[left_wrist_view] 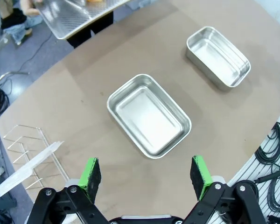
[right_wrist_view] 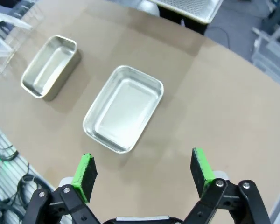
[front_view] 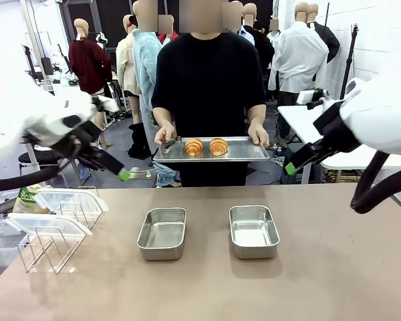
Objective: Place the bread in airtight containers.
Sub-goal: Lift both Airtight Container.
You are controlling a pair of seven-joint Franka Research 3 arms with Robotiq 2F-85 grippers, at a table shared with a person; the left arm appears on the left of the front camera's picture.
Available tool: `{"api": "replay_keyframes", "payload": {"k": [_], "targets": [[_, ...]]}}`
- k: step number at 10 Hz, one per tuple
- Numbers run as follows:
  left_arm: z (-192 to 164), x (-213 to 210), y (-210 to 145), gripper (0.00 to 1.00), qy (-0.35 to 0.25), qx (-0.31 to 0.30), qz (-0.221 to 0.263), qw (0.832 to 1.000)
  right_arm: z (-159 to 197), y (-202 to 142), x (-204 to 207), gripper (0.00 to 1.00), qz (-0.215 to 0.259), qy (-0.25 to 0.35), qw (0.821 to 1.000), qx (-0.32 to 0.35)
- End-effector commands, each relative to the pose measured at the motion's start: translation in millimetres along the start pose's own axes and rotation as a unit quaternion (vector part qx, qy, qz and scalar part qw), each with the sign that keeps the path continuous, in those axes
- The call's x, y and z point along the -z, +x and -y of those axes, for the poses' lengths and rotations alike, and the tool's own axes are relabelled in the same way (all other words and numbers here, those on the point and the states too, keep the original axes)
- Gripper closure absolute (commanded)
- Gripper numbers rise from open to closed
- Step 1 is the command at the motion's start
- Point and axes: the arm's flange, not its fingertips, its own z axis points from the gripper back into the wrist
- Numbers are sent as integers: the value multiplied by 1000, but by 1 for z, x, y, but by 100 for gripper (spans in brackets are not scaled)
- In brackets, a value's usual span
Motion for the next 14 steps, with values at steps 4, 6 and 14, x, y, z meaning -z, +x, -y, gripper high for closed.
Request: {"api": "replay_keyframes", "payload": {"k": [4, 6, 14], "targets": [[19, 26, 32, 0, -2, -80, -139, 987, -23, 30, 40, 0, -68, -59, 995, 41], [23, 32, 25, 0, -13, -61, -122, 991, -21, 26, 39, 0, -57, -49, 996, 39], [36, 115, 50, 0, 51, -175, -202, 962, -21, 25, 119, 0, -178, -60, 964, 189]]}}
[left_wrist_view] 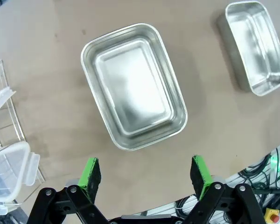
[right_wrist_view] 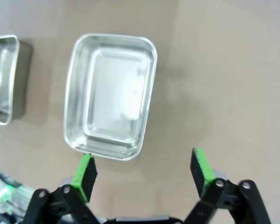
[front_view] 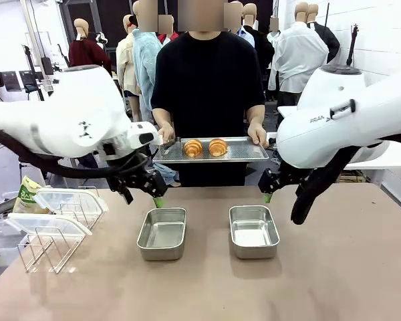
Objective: Place the bread in airtight containers.
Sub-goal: Lift both Airtight Container.
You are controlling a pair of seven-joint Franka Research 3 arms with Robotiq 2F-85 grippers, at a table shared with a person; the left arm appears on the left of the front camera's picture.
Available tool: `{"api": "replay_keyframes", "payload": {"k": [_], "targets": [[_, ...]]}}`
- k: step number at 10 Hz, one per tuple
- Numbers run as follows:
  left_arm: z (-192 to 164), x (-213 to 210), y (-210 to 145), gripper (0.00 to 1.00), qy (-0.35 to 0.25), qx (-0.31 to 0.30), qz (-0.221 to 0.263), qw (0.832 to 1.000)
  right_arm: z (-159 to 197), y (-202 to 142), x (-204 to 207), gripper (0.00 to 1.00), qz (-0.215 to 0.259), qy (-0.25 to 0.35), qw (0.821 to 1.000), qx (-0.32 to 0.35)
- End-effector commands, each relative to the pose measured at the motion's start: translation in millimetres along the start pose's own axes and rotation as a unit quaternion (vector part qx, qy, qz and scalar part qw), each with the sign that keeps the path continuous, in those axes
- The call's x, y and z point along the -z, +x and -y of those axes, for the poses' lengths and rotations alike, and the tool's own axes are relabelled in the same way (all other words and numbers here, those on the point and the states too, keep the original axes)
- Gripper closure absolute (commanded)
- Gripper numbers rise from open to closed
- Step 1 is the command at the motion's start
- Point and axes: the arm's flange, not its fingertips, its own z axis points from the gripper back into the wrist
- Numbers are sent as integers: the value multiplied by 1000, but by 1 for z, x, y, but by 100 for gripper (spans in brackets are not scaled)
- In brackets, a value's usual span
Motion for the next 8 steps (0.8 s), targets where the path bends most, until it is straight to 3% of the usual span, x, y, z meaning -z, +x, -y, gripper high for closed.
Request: {"api": "replay_keyframes", "payload": {"k": [1, 4, 8], "targets": [[6, 12, 19, 0, 30, -7, -28, 999, -6, 9, 11, 0, -33, 10, 999, 30], [-3, 38, 18, 0, 33, -28, -74, 996, -5, 15, 45, 0, -55, -24, 998, 35], [-41, 75, 11, 0, 20, -97, -71, 992, 2, 27, 74, 0, -69, -53, 995, 56]]}}
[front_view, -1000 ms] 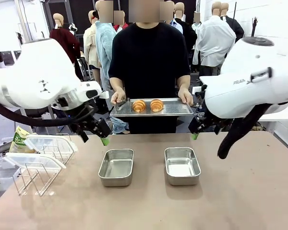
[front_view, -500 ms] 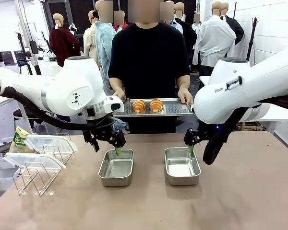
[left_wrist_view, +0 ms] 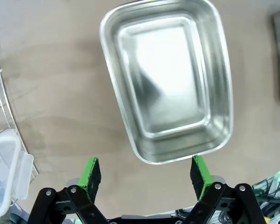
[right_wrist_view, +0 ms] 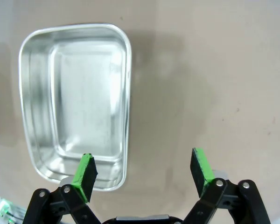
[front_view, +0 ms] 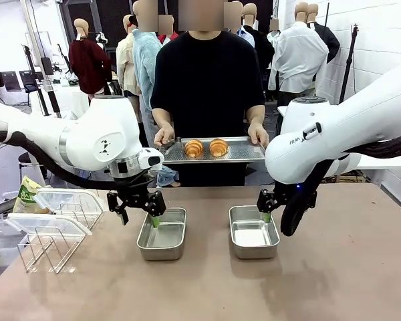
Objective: Place the bread in airtight containers.
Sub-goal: Lift both Airtight Container.
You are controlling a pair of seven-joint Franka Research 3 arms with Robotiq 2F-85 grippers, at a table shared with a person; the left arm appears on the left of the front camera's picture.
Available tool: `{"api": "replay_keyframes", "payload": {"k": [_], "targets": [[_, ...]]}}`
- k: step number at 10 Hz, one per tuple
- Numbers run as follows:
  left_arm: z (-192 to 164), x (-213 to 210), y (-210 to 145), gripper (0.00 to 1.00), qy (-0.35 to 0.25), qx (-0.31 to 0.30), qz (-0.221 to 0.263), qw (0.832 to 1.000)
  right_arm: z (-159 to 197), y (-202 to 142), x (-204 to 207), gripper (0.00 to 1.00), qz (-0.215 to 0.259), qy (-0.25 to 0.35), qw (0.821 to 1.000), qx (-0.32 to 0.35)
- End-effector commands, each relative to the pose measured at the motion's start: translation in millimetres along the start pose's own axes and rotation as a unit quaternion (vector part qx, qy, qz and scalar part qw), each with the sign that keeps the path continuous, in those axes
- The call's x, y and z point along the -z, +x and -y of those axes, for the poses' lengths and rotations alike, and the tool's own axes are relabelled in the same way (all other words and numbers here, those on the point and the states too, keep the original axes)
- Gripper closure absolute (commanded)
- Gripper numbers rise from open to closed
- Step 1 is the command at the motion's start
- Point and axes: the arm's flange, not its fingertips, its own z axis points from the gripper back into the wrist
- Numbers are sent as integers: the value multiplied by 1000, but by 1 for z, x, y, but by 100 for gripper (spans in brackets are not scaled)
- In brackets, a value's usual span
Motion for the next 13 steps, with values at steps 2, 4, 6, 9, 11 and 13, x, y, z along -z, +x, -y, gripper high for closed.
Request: {"api": "replay_keyframes", "payload": {"k": [2, 4, 6, 9, 11, 13], "targets": [[-17, 23, 9, 0, -9, -63, 30, 998, -4, 21, 10, 0, -1, -9, 999, 33], [-22, 40, 17, 0, -13, -95, 38, 995, -5, 38, 24, 0, 12, -15, 999, 46], [-22, 49, 19, 0, -2, -97, 29, 995, -6, 46, 36, 0, 6, -19, 998, 55], [-19, 51, 24, 0, 29, -87, 26, 995, -5, 59, 53, 0, -14, -23, 998, 64], [-18, 55, 27, 0, 30, -87, 24, 995, -5, 63, 56, 0, -16, -25, 997, 68], [-18, 59, 30, 0, 36, -90, 21, 995, -6, 64, 56, 0, -20, -27, 996, 78]]}}
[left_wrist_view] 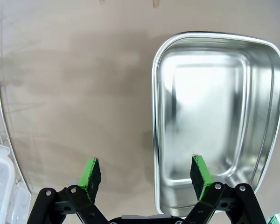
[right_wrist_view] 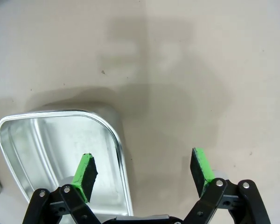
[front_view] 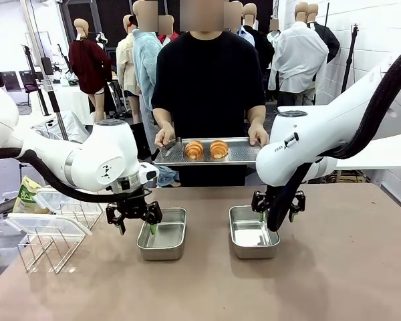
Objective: Place the bread in airtight containers.
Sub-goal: Lift both Airtight Container.
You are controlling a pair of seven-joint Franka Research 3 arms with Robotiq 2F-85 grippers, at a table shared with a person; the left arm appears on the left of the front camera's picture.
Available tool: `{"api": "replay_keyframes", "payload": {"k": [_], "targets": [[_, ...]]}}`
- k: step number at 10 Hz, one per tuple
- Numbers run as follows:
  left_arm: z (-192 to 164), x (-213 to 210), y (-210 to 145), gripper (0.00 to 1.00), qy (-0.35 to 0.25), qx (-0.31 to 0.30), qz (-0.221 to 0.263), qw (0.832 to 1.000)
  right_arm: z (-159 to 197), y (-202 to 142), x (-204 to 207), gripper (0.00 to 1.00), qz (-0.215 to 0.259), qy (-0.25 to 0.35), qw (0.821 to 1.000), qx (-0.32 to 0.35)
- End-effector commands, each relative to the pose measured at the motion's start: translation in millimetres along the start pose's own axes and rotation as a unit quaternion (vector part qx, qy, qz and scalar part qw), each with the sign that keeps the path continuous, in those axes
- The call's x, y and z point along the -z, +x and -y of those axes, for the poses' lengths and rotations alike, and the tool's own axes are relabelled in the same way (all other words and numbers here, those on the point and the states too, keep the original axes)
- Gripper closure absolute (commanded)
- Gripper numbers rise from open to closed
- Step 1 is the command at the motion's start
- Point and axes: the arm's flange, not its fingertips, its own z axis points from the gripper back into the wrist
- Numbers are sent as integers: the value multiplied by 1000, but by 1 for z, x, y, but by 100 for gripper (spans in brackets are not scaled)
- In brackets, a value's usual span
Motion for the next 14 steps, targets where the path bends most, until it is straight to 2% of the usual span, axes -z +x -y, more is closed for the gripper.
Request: {"api": "replay_keyframes", "payload": {"k": [1, 3, 6, 7, 11, 12, 14], "targets": [[7, 3, 7, 0, 21, -14, -2, 1000, -10, 0, 0, 0, -4, -25, 1000, 10], [8, 4, 10, 4, 20, -14, -3, 1000, -16, -14, 2, 0, -8, -33, 999, 1], [10, 5, 13, 4, 21, -11, -10, 1000, -13, -25, 4, 2, -11, -32, 999, 0], [10, 5, 14, 19, 24, -5, -9, 1000, -11, -27, 5, 17, -12, -33, 999, -4], [11, 10, 14, 95, 27, 2, -12, 1000, -8, -25, 13, 89, -23, -30, 999, -1], [12, 13, 15, 100, 27, 5, -11, 1000, -8, -25, 16, 100, -28, -28, 999, -1], [15, 18, 15, 100, 32, 10, -16, 999, -4, -27, 19, 100, -32, -27, 999, 3]]}}
